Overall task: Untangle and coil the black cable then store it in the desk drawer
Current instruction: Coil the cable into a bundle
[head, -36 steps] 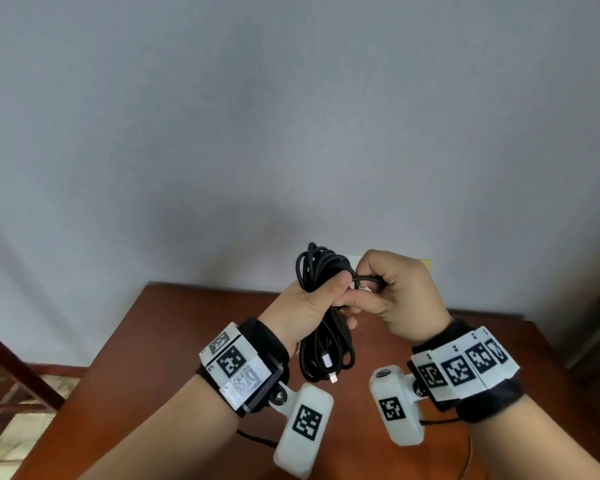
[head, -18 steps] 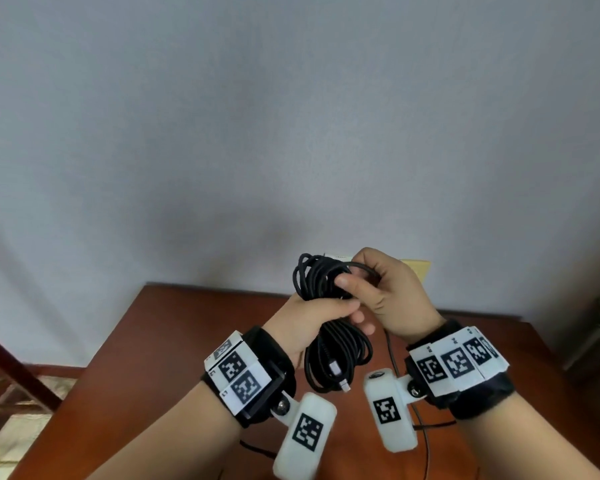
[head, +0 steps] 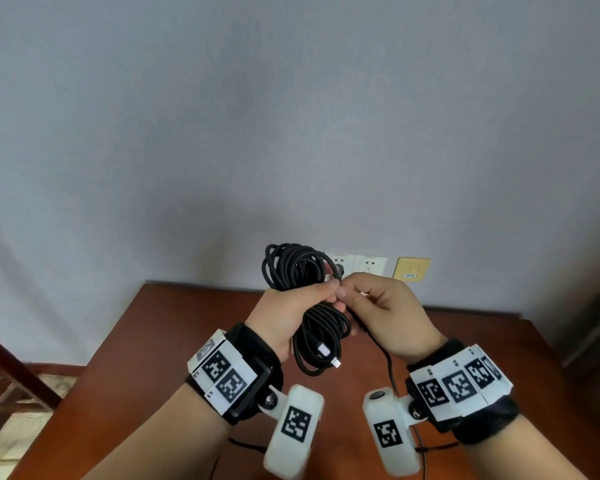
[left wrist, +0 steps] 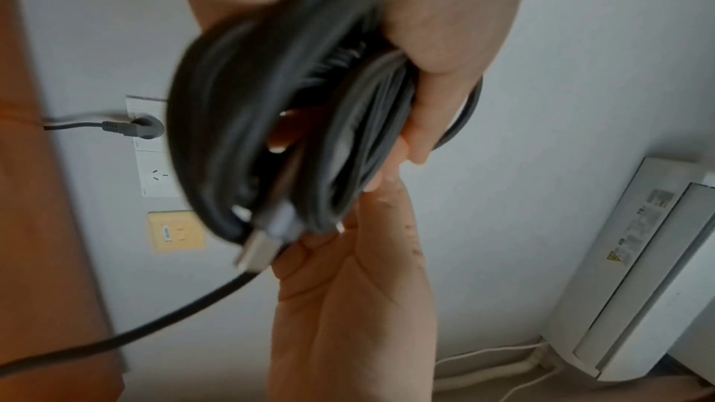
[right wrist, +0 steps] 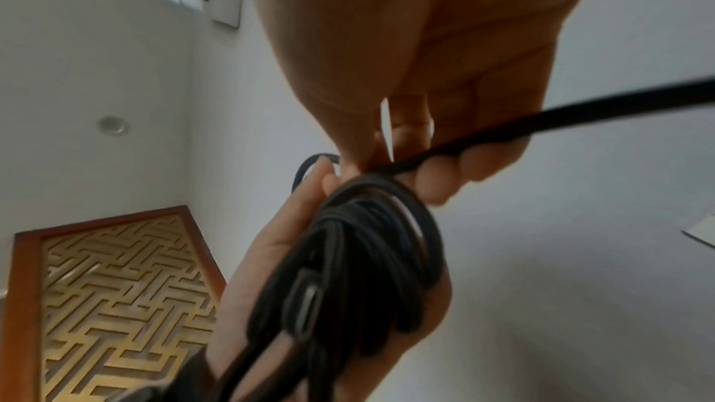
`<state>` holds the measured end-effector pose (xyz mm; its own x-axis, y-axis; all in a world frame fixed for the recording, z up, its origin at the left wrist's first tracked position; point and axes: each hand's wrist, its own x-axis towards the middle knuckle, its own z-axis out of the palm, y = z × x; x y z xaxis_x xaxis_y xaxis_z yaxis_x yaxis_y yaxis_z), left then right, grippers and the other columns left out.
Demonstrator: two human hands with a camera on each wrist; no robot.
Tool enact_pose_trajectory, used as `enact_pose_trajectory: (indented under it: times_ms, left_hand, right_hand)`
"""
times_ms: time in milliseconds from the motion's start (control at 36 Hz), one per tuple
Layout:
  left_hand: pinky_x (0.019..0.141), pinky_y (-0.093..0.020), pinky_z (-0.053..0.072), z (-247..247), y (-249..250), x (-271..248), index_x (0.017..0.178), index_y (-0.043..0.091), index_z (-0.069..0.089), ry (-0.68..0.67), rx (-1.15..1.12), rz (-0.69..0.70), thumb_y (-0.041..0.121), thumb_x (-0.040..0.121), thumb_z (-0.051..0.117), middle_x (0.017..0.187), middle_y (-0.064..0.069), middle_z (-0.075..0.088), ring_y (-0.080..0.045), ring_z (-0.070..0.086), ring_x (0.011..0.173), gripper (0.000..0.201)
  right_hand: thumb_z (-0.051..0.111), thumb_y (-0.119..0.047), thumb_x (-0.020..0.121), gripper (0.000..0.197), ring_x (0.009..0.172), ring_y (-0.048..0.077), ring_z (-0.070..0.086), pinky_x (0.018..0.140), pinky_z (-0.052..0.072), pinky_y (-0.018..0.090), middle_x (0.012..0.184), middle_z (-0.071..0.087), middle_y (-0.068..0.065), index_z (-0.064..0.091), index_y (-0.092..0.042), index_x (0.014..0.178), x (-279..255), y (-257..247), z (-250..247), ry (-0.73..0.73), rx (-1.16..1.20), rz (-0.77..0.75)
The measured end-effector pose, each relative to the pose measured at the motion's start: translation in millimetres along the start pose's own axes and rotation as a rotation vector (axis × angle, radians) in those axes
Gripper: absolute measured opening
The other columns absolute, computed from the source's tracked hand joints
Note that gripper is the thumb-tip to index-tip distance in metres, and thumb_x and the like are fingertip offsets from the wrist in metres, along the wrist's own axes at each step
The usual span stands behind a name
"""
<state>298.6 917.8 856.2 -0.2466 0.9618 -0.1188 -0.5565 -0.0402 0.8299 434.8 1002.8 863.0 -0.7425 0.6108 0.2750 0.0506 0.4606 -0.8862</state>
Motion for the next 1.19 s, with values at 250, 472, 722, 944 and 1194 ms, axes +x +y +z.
enact_pose_trajectory:
  times_ms: [250, 472, 722, 944, 1194]
  left_hand:
    - [0.089, -0.046, 0.053, 4.4, -2.9, -0.6, 0.085, 0.015, 0.078, -0.013, 0.022, 0.054, 0.01, 0.069, 0.07, 0.101, -0.014, 0.072, -0.028, 0.068, 0.094, 0.018]
    - [0.081, -0.04, 0.056, 8.1, -9.1, -3.5, 0.117, 0.001, 0.065, -0.018, 0.028, -0.009, 0.008, 0.076, 0.072, 0.105, -0.022, 0.069, -0.032, 0.067, 0.097, 0.043]
    - [0.097, -0.048, 0.047, 3.4, 0.3, 10.1, 0.084, 0.003, 0.074, 0.093, -0.208, -0.025, 0.025, 0.065, 0.08, 0.096, -0.013, 0.071, -0.03, 0.067, 0.094, 0.03]
    - [0.066, -0.031, 0.051, -14.4, 15.9, 12.9, 0.07, 0.014, 0.056, 0.267, -0.325, 0.034, 0.018, 0.088, 0.06, 0.059, 0.002, 0.053, -0.015, 0.068, 0.061, 0.02]
    - [0.054, -0.022, 0.054, -27.4, 29.7, 12.0, 0.068, 0.015, 0.054, 0.33, -0.326, 0.122, 0.017, 0.091, 0.058, 0.055, 0.003, 0.051, -0.013, 0.066, 0.058, 0.024]
  right_hand:
    - [0.054, -0.023, 0.096, 0.026, 0.059, 0.006, 0.057, 0.057, 0.045, 0.025, 0.065, 0.065, -0.006, 0.069, -0.013, 0.078, 1.0, -3.5, -0.4, -0.089, -0.216, -0.115]
    - [0.051, -0.015, 0.095, 0.024, 0.067, 0.013, 0.063, 0.065, 0.05, 0.033, 0.072, 0.068, -0.001, 0.068, -0.011, 0.079, 5.8, -6.6, -10.5, -0.234, -0.428, -0.089]
    - [0.041, -0.058, 0.086, 0.061, 0.081, 0.028, 0.068, 0.079, 0.055, 0.036, 0.091, 0.072, 0.014, 0.069, -0.005, 0.096, 1.6, 0.5, -9.2, -0.214, 0.182, 0.376]
    - [0.064, -0.034, 0.081, 0.022, 0.094, 0.022, 0.066, 0.099, 0.046, 0.042, 0.095, 0.071, 0.003, 0.066, -0.019, 0.098, -17.7, 31.1, -9.6, -0.593, 0.096, 0.452]
    - [0.054, -0.023, 0.088, 0.01, 0.059, 0.016, 0.052, 0.057, 0.041, 0.025, 0.064, 0.055, 0.0, 0.057, -0.015, 0.084, -18.6, 40.8, -20.5, -0.512, 0.179, 0.529]
